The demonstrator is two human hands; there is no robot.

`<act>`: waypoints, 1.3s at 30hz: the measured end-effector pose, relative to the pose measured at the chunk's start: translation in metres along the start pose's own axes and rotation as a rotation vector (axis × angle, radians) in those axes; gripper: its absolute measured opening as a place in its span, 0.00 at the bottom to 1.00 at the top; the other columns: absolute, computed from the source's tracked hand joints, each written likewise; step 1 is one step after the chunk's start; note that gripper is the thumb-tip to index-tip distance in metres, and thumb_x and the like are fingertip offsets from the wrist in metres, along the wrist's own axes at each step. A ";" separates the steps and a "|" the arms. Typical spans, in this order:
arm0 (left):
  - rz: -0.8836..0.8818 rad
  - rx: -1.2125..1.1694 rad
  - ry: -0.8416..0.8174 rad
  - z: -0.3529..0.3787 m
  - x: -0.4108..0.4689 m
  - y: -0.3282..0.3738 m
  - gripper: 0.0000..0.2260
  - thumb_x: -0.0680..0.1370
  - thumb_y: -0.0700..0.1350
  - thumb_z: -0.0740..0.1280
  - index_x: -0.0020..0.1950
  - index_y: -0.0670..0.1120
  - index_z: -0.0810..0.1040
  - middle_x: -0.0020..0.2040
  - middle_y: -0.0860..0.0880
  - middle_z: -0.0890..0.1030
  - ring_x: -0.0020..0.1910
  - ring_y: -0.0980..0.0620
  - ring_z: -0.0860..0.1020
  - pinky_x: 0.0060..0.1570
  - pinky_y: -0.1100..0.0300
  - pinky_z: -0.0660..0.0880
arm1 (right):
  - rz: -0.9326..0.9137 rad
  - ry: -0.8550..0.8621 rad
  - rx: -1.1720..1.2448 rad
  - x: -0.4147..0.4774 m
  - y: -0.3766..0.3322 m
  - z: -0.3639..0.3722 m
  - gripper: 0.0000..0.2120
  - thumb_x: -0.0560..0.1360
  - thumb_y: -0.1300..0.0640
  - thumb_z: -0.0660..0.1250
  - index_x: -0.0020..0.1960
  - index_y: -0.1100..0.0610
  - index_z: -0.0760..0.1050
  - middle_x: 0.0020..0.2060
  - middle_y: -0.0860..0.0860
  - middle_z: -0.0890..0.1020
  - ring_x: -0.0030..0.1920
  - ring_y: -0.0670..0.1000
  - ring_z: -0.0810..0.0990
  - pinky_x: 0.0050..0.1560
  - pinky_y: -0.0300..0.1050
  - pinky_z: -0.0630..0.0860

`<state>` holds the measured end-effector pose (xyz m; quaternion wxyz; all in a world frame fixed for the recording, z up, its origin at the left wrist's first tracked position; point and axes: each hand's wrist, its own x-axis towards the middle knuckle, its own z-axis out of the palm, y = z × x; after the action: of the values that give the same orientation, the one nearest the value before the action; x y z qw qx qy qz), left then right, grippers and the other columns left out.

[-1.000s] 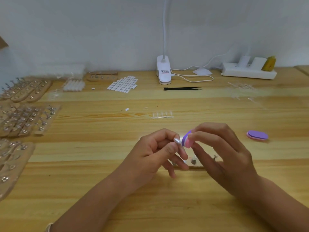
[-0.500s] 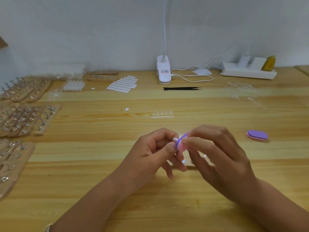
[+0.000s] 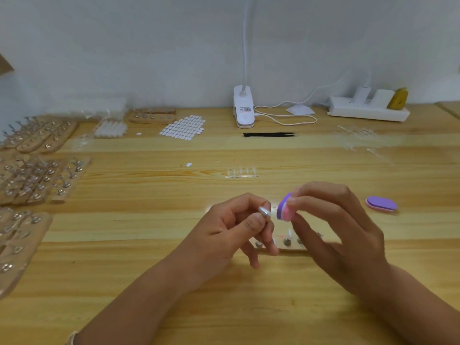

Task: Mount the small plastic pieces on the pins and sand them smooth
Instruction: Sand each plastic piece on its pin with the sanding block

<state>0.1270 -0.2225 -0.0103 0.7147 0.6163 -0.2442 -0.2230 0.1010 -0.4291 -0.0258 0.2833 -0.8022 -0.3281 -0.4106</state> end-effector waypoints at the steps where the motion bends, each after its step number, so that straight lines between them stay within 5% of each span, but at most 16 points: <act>1: 0.005 0.005 -0.006 0.001 0.000 -0.001 0.09 0.81 0.40 0.60 0.55 0.35 0.73 0.39 0.46 0.79 0.41 0.47 0.82 0.32 0.56 0.78 | -0.027 0.008 0.024 -0.001 -0.004 0.003 0.13 0.77 0.68 0.69 0.60 0.59 0.75 0.54 0.53 0.79 0.57 0.51 0.79 0.59 0.44 0.76; 7: 0.039 0.063 0.017 0.001 0.001 -0.001 0.09 0.80 0.41 0.64 0.53 0.34 0.77 0.47 0.47 0.80 0.49 0.52 0.81 0.40 0.54 0.80 | -0.033 -0.043 -0.025 -0.001 0.007 0.001 0.16 0.76 0.69 0.69 0.61 0.59 0.74 0.56 0.53 0.77 0.58 0.51 0.78 0.60 0.44 0.76; 13: 0.080 0.061 0.065 0.001 0.000 0.000 0.08 0.79 0.38 0.65 0.51 0.33 0.78 0.40 0.46 0.79 0.35 0.55 0.77 0.30 0.59 0.75 | -0.135 -0.012 0.041 -0.003 -0.009 0.008 0.15 0.76 0.70 0.69 0.61 0.61 0.75 0.58 0.53 0.77 0.62 0.50 0.78 0.63 0.42 0.74; 39: 0.088 0.031 0.134 0.001 0.000 -0.001 0.06 0.75 0.36 0.70 0.46 0.32 0.80 0.38 0.42 0.83 0.35 0.50 0.82 0.29 0.60 0.75 | -0.101 0.021 -0.008 -0.003 -0.002 0.005 0.17 0.75 0.70 0.70 0.61 0.60 0.75 0.59 0.51 0.77 0.61 0.50 0.77 0.63 0.43 0.73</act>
<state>0.1267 -0.2238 -0.0115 0.7291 0.6294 -0.2260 -0.1459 0.1007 -0.4250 -0.0307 0.2623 -0.7814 -0.3637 -0.4340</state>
